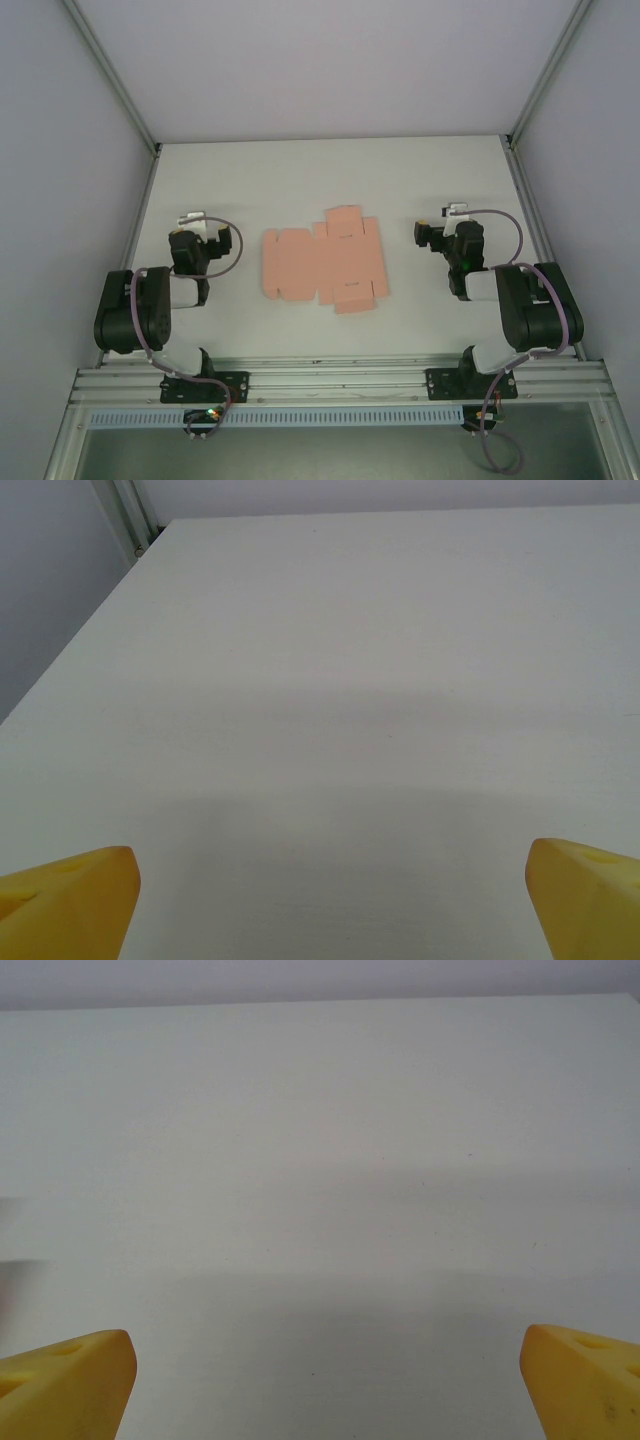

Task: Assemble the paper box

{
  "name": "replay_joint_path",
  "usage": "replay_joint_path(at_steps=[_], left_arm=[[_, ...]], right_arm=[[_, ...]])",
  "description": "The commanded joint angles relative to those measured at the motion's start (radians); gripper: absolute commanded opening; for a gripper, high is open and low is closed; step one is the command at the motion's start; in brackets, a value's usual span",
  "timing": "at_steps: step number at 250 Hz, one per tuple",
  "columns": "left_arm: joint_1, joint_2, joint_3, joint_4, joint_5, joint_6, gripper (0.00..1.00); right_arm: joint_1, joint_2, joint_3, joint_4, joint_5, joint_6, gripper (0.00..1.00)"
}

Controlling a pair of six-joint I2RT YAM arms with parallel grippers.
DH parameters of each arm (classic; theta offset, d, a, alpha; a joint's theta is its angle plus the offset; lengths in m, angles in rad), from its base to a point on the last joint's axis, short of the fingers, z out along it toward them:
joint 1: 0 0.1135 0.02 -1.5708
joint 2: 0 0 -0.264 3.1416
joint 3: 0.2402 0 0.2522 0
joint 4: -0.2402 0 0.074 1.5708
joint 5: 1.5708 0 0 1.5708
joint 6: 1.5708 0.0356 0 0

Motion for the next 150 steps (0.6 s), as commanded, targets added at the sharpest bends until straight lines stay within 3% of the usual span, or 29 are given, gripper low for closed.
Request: replay_joint_path(at_steps=[1, 30, 57, 80, 100, 150], left_arm=[[-0.001, -0.007, 0.019, 0.006, -0.003, 0.021, 1.00], [-0.005, -0.151, 0.027, -0.124, -0.053, 0.011, 1.00], [-0.005, -0.314, 0.098, -0.399, -0.098, -0.077, 1.00], [-0.012, -0.389, 0.190, -0.659, -0.018, -0.170, 1.00], [-0.044, -0.417, 0.237, -0.813, 0.055, -0.259, 1.00], [-0.159, -0.376, 0.256, -0.939, 0.221, -0.406, 1.00]], right_arm=[[-0.001, -0.003, 0.012, 0.034, -0.016, 0.005, 1.00], [0.008, -0.108, 0.051, -0.124, 0.022, 0.004, 1.00], [0.024, -0.266, 0.145, -0.407, 0.016, 0.014, 1.00], [0.057, -0.354, 0.232, -0.626, 0.021, 0.086, 1.00], [0.109, -0.387, 0.305, -0.788, -0.048, 0.172, 1.00], [0.329, -0.298, 0.409, -0.943, -0.099, 0.389, 0.75]])
